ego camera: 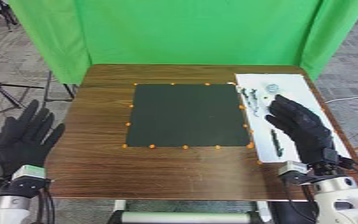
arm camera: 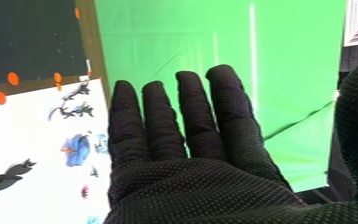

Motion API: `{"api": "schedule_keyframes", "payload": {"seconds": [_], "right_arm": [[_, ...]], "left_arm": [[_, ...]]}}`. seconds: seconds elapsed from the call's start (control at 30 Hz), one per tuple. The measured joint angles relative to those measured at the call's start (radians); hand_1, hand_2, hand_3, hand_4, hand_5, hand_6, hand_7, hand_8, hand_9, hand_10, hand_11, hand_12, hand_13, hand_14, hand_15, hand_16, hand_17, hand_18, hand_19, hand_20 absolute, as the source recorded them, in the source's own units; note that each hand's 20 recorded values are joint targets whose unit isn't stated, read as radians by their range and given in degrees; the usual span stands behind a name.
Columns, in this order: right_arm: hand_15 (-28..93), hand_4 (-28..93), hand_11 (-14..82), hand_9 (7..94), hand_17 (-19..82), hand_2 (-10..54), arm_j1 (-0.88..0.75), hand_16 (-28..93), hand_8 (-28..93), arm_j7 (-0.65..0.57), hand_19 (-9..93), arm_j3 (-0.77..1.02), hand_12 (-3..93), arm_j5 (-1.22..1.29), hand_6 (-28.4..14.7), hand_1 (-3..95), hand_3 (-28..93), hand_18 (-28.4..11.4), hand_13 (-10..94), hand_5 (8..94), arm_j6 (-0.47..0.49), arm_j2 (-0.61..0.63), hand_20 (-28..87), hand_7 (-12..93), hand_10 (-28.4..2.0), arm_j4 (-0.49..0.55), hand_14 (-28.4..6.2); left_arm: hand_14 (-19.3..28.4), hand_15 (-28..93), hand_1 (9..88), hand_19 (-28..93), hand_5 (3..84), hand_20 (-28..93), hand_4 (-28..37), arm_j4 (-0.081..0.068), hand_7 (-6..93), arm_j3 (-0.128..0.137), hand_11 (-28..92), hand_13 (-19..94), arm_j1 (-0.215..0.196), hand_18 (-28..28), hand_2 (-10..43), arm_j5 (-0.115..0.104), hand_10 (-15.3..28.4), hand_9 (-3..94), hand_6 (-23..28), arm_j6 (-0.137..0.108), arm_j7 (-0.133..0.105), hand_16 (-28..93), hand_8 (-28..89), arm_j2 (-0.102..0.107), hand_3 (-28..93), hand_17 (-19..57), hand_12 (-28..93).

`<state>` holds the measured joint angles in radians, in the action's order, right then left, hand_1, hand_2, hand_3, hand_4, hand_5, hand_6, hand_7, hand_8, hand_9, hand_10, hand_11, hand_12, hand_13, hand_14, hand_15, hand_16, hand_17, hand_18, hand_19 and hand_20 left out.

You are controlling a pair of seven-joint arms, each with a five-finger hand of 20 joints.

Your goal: Arrange flowers

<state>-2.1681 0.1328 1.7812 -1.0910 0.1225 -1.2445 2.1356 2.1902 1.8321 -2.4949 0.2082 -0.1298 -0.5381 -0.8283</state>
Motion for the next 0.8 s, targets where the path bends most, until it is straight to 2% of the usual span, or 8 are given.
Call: {"api": "schedule_keyframes", "payload": {"seconds": [0.07, 0.13, 0.23, 0.37, 0.53, 0.6, 0.7, 0.8], "right_arm": [[8, -26, 6.5, 37.6, 15, -5.8, -0.003, 13, -13, -0.002, 23, -0.001, 10.9, -0.001, -5.6, 12.2, 87, -10.5, 26, 40.7, 0.000, -0.003, 14, 15, -12.0, 0.000, -11.1], [9, -26, 6.6, 37.5, 14, -5.9, -0.005, 13, -13, -0.003, 24, -0.001, 11.0, -0.011, -5.6, 12.4, 87, -11.6, 27, 40.6, 0.001, -0.005, 15, 15, -12.0, 0.001, -11.3], [9, -26, 6.7, 37.9, 14, -5.7, -0.008, 13, -13, -0.006, 27, -0.002, 10.8, -0.041, -5.9, 12.5, 87, -14.6, 28, 40.7, -0.008, -0.004, 16, 15, -12.1, 0.003, -11.5], [12, -26, 7.3, 38.4, 13, -6.4, -0.012, 14, -12, -0.035, 33, 0.007, 11.0, -0.057, -7.6, 12.9, 85, -16.9, 30, 41.3, -0.007, -0.003, 17, 14, -12.2, 0.005, -12.6], [24, -27, 10.0, 40.9, 16, -7.4, -0.012, 11, -12, -0.119, 43, 0.003, 11.4, -0.166, -11.7, 15.5, 84, -15.4, 33, 44.1, -0.007, 0.007, 17, 13, -18.8, 0.024, -15.4], [27, -26, 11.5, 42.5, 17, -8.9, -0.013, 10, -12, -0.156, 46, -0.024, 12.1, -0.302, -12.4, 16.4, 84, -15.6, 33, 45.5, -0.074, 0.026, 15, 13, -19.3, 0.046, -15.6], [29, -27, 12.6, 45.0, 18, -9.4, -0.031, 9, -13, -0.204, 47, -0.040, 12.7, -0.508, -11.7, 17.2, 83, -15.8, 35, 48.4, -0.247, 0.039, 14, 14, -18.9, 0.079, -15.4], [33, -28, 14.4, 48.5, 20, -9.5, -0.058, 11, -13, -0.200, 48, -0.040, 14.1, -0.629, -11.0, 16.7, 83, -16.1, 39, 51.6, -0.386, 0.044, 14, 15, -18.6, 0.082, -15.5]], "left_arm": [[5.9, 15, 21.8, 27, 30.2, 11, -28.3, 0.002, 9.6, 0.012, 10, 11, 0.001, 9.7, 8.0, 0.009, 9.0, 23.4, 3.0, 0.002, 0.030, -8, -9, -0.011, 73, -6.3, 8], [6.0, 15, 22.0, 27, 30.6, 11, -28.3, 0.004, 9.5, 0.020, 10, 11, 0.002, 9.8, 8.0, 0.017, 9.1, 23.6, 3.0, 0.004, 0.055, -8, -9, -0.038, 73, -6.3, 8], [6.0, 15, 22.2, 27, 30.8, 11, -28.3, 0.004, 9.6, 0.018, 10, 11, 0.002, 9.9, 7.9, 0.018, 9.0, 23.7, 3.0, 0.004, 0.052, -8, -9, -0.069, 73, -6.2, 8], [6.2, 15, 22.3, 27, 31.3, 11, -28.3, 0.003, 9.7, 0.004, 10, 12, 0.002, 9.9, 7.8, 0.017, 9.0, 24.1, 3.1, 0.003, 0.039, -8, -9, -0.064, 73, -6.1, 8], [6.5, 15, 22.4, 27, 31.7, 11, -28.3, 0.003, 9.6, 0.003, 10, 12, -0.001, 10.1, 7.8, 0.027, 9.0, 24.1, 3.7, 0.008, 0.053, -8, -9, -0.060, 72, -5.9, 8], [6.6, 15, 22.3, 27, 32.4, 11, -28.3, 0.003, 9.4, 0.007, 10, 12, -0.006, 10.3, 7.6, 0.038, 9.0, 24.3, 4.1, 0.020, 0.072, -8, -9, -0.064, 72, -5.9, 8], [6.7, 15, 22.4, 27, 33.0, 10, -28.3, 0.003, 9.5, 0.007, 10, 12, -0.018, 10.4, 7.4, 0.050, 9.1, 24.4, 4.5, 0.034, 0.098, -8, -8, -0.069, 72, -5.8, 9], [6.9, 15, 22.3, 27, 33.6, 10, -28.3, 0.003, 9.6, 0.010, 10, 12, -0.018, 10.5, 7.3, 0.080, 9.3, 24.8, 4.8, 0.047, 0.145, -8, -8, -0.088, 72, -5.8, 9]]}}
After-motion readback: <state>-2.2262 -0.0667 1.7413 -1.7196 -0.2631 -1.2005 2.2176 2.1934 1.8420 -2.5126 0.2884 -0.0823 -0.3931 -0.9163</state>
